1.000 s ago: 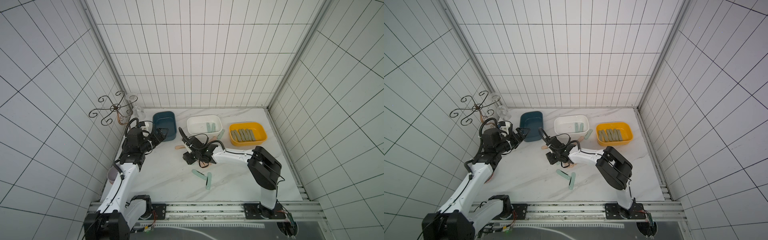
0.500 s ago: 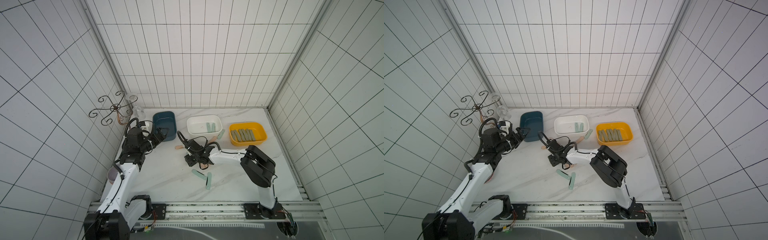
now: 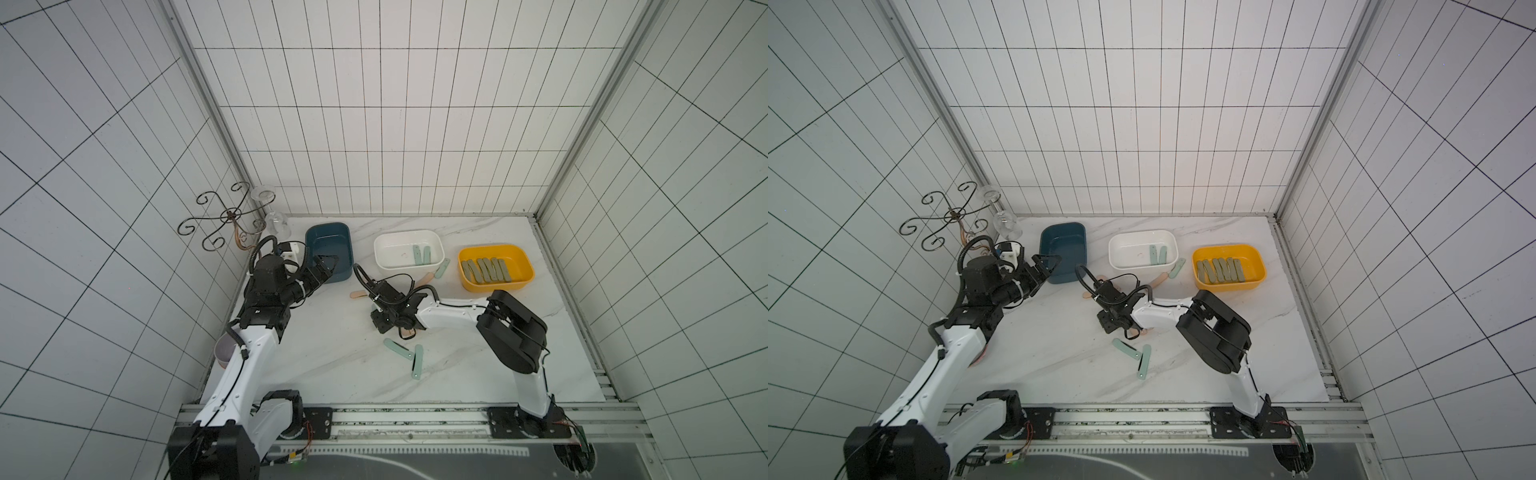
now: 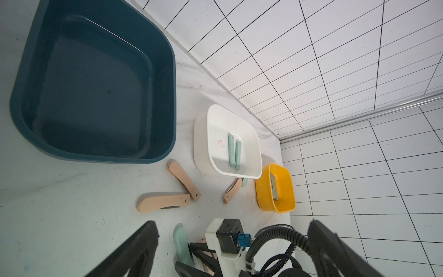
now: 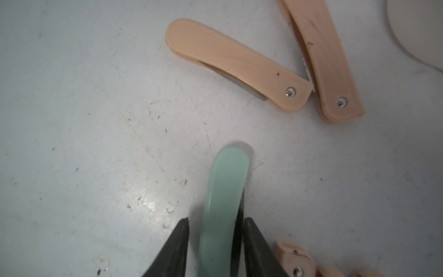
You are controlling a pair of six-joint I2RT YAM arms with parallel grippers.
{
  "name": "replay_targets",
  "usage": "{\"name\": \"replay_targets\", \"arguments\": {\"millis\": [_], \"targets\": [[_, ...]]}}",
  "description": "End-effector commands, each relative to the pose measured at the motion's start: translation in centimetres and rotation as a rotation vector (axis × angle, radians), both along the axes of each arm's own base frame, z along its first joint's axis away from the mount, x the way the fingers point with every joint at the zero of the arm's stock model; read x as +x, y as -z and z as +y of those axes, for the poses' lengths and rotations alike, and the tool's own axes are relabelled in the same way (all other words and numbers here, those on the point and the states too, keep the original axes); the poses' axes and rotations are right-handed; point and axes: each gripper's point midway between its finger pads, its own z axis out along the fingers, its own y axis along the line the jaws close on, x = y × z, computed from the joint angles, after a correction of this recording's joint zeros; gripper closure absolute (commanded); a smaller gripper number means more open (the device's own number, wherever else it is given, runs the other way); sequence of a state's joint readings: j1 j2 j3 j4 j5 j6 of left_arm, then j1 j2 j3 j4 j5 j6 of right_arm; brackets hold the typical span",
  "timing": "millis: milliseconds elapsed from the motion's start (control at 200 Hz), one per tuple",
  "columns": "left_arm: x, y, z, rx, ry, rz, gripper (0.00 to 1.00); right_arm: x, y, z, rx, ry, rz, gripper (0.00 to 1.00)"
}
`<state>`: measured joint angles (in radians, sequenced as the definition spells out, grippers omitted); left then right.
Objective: Place the fruit knives into the storage box by color
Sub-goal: Pick up the fruit knife from the center of the board.
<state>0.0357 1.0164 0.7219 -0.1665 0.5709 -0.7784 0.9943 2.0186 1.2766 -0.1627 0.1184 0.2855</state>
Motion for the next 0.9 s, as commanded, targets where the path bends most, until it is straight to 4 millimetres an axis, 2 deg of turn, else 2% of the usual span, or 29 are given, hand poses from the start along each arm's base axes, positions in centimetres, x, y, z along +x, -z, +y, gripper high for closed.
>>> {"name": "replay_targets", "arguments": {"millis": [0,240,895], "targets": [[0.1,-0.6,0.0,-0.011,0.002,-0.031,0.03,-1.5,2.9,-1.1,-0.09,-0.017,0.049,0.64],[0.1,-0.8,0.0,-0.015,0.0,-0.034,0.03,-1.5,1.9,-0.5,-0.066,-0.018,0.038,0.71],[0.3,-1.7,-0.2,-0.021,0.001,-0.052,0.03,-0.2,-5.6,1.1,0.082,-0.002,-0.054,0.75]]}}
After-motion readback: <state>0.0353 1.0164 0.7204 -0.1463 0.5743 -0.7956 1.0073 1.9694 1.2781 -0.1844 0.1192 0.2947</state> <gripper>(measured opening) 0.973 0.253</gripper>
